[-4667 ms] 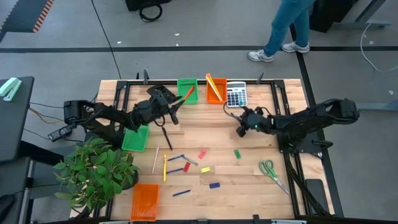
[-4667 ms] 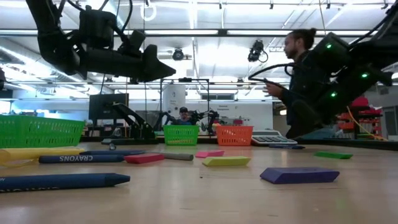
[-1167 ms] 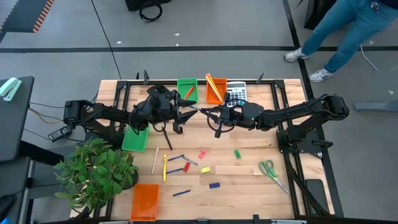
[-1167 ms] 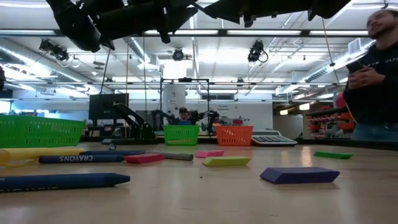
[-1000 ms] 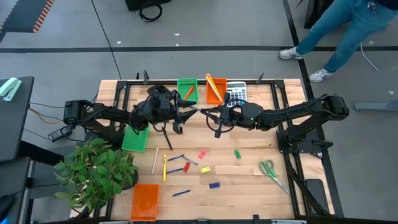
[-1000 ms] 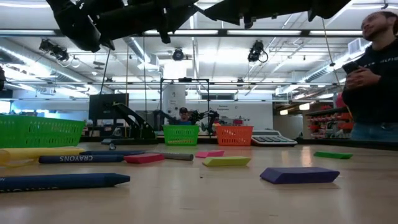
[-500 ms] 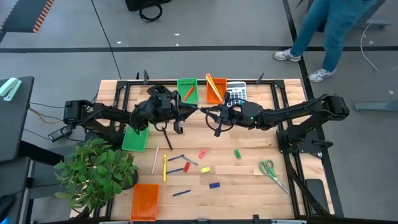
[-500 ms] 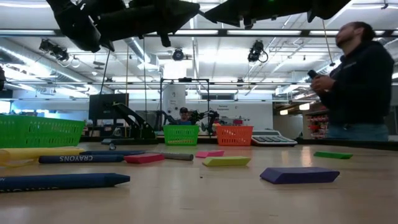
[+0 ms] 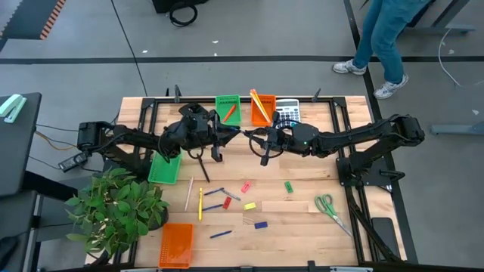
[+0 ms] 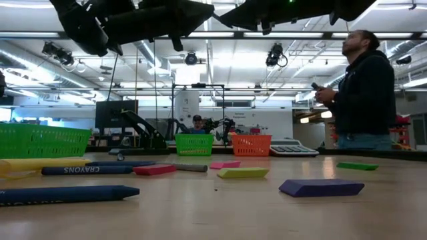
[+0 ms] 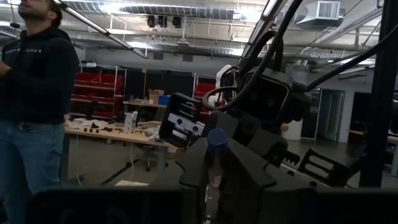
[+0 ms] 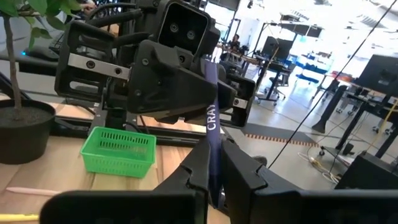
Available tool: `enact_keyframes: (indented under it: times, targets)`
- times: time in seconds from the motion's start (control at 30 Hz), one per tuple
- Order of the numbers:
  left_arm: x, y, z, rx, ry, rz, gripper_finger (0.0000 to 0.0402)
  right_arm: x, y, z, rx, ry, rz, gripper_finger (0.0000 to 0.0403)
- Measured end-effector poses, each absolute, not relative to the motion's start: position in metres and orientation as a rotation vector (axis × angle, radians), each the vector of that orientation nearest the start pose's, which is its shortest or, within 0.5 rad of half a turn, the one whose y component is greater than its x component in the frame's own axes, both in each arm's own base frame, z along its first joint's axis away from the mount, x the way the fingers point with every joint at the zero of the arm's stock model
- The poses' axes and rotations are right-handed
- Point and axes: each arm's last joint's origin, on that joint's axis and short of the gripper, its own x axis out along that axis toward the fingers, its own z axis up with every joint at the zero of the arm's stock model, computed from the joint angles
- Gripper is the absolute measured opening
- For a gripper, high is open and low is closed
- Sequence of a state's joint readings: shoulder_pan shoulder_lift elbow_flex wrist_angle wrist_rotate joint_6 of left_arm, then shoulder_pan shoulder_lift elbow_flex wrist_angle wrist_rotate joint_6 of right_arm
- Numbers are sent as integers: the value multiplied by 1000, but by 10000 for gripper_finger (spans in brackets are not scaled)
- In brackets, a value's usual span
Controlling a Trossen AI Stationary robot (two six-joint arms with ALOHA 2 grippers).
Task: Sort crayons/erasers/pens/pencils in bins
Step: Put the blue crayon into the bottom green bin
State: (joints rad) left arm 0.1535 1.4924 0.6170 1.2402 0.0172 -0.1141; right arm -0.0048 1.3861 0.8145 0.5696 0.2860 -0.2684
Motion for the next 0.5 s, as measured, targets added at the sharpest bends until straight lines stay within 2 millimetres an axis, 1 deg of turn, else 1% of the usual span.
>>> enact_keyframes:
  times: [0.1, 0.3, 0.4, 0.5]
  targets:
    - [290, 44, 251, -80, -365, 113, 34, 306, -12, 279, -243, 53, -284, 53]
    - [289, 45, 251, -87, -365, 114, 34, 306, -14, 278, -228, 60, -294, 103]
    - [290, 45, 249, -89, -346, 120, 36, 306, -14, 278, -222, 61, -294, 117]
    - [292, 46, 243, -96, -278, 144, 42, 305, -14, 276, -220, 96, -293, 126]
